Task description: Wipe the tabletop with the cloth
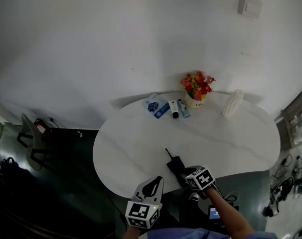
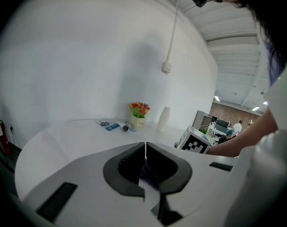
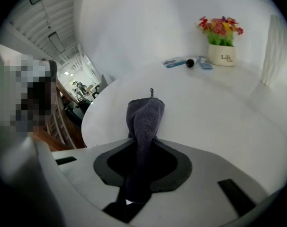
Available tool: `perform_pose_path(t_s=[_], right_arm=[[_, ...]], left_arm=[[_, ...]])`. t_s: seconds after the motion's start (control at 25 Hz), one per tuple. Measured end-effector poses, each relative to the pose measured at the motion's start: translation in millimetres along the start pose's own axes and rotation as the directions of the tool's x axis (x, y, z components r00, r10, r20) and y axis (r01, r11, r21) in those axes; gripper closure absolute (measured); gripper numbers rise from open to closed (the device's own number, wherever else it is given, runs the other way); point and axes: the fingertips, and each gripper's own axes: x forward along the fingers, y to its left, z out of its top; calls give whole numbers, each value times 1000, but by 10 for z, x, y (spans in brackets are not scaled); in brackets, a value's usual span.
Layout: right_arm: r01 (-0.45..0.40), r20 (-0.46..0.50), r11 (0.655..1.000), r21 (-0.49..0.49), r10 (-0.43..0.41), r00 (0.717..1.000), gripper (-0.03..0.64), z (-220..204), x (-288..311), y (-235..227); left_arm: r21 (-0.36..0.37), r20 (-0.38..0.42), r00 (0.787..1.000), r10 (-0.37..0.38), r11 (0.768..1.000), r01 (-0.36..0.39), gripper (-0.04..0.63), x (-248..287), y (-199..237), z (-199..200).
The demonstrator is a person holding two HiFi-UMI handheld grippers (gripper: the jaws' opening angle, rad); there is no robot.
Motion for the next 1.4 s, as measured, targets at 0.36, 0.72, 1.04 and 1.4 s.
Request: perform_pose_path(t_s=[0.36,0.72,1.04,1.4], right_arm=[[35,59,996,78,-40,997,529,-552,-759,-995],[133,69,969,210,-150,986,529,-1277,-1616,-2009],[285,48,888,361,-323,945,529,-2023,-2486,-2902],[385,33,752,535,-474,880,529,-2668,-3168,-3598]], left_arm=[[60,-26,991,-128,990,130,575,731,-1177,48],[119,-54,947,-316,940,320,575,1344,-2432,118],[172,-86,903,-421,887,429,575,1568,-3101,133],[199,-100,882,-461,859,472,575,1566,-3360,147]])
